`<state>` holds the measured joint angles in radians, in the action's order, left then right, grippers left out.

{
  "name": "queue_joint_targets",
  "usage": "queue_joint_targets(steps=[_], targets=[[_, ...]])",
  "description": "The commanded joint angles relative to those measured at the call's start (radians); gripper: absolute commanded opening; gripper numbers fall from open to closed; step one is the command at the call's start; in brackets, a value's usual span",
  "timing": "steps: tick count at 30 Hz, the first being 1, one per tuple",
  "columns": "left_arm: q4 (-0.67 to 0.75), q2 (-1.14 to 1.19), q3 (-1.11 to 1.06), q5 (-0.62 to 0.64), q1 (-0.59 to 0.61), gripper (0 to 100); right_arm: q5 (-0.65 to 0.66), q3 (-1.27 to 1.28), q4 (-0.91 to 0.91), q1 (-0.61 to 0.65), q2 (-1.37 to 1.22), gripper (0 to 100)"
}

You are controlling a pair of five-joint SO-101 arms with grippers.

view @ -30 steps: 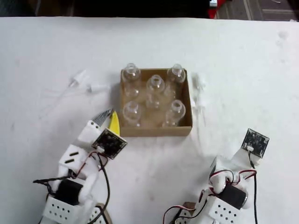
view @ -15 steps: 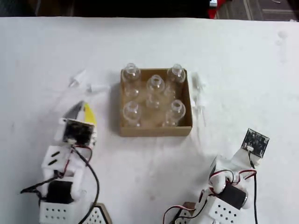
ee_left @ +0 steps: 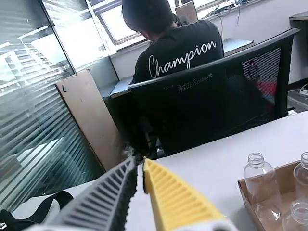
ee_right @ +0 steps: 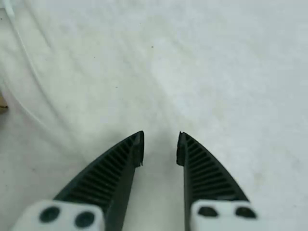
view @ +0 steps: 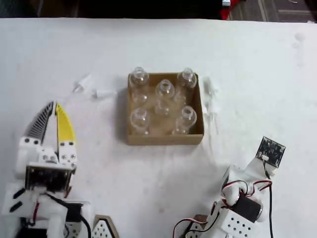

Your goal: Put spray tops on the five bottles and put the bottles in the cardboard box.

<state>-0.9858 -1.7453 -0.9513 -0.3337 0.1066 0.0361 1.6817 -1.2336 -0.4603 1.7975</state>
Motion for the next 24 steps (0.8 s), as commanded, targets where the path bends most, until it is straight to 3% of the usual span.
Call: queue_joint_targets(steps=[1,6,13,24], targets=[[-0.052,0.328,0.207,-0.041,0.005,2,0.006,0.009,-0.013,0.013,0.004,9.2],[-0.222,0.808,0.539,-0.061,0.004,2,0.006,0.009,-0.013,0.013,0.002,9.1],[-0.474,1.333,0.948,-0.382,-0.028,2,0.006,0.009,-0.013,0.013,0.001,9.1],[-0.497,1.991,1.364,-0.546,-0.027,2,0.005,0.009,-0.013,0.015,0.001,9.1]])
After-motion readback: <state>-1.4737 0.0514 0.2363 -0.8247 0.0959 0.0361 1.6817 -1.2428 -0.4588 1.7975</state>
